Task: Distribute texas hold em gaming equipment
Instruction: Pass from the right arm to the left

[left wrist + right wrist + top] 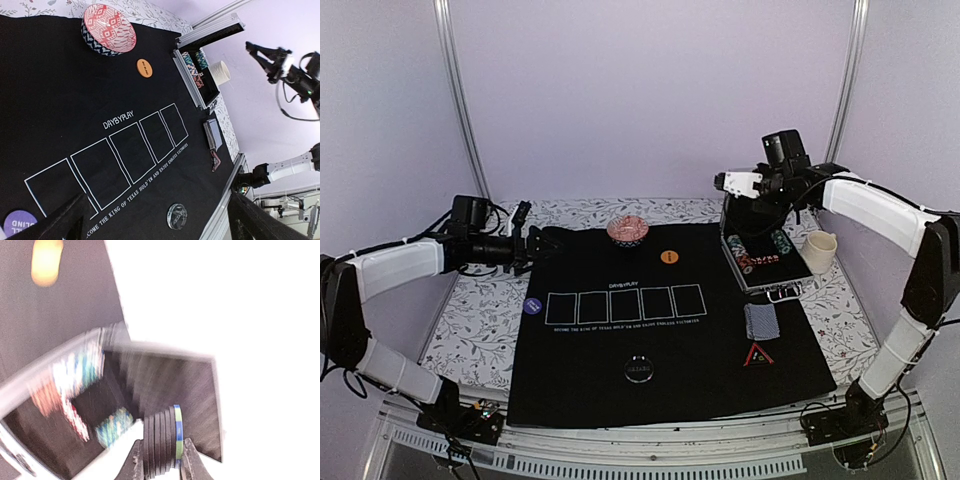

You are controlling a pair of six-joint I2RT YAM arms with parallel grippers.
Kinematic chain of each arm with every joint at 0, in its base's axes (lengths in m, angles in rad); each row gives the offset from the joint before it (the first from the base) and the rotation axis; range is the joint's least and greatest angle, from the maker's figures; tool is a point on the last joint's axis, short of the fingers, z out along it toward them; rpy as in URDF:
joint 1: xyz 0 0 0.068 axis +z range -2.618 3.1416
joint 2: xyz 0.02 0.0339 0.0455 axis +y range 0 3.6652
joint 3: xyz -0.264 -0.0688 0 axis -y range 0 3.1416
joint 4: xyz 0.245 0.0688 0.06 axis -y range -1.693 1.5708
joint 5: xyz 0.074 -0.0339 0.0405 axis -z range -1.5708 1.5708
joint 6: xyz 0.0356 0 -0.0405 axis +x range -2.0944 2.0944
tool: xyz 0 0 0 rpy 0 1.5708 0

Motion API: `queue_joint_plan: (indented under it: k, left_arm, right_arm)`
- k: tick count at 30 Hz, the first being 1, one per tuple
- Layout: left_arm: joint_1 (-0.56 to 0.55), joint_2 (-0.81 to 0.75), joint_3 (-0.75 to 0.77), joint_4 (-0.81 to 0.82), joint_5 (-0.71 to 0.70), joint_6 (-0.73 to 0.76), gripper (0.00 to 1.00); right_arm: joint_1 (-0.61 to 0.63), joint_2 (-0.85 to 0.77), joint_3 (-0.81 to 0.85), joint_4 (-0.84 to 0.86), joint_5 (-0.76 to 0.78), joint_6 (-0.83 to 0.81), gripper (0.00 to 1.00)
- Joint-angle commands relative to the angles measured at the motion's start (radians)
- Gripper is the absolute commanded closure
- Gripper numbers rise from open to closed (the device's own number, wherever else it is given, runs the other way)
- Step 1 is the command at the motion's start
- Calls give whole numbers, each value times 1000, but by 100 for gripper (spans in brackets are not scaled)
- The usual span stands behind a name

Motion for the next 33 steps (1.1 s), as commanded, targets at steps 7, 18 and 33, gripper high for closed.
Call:
queue_joint_plan:
  k: [7, 18, 33]
  left_arm:
    - [0, -79, 14, 12, -35, 25, 3]
    - [-87, -124, 33, -12, -90, 88, 3]
    - [-618, -101, 159, -211, -326, 493, 5]
  right_arm:
    - [197, -151, 39, -22, -480, 1144, 98]
    - [221, -238, -346, 202, -795, 1801, 98]
    - [373, -290, -538, 273, -801, 1938, 98]
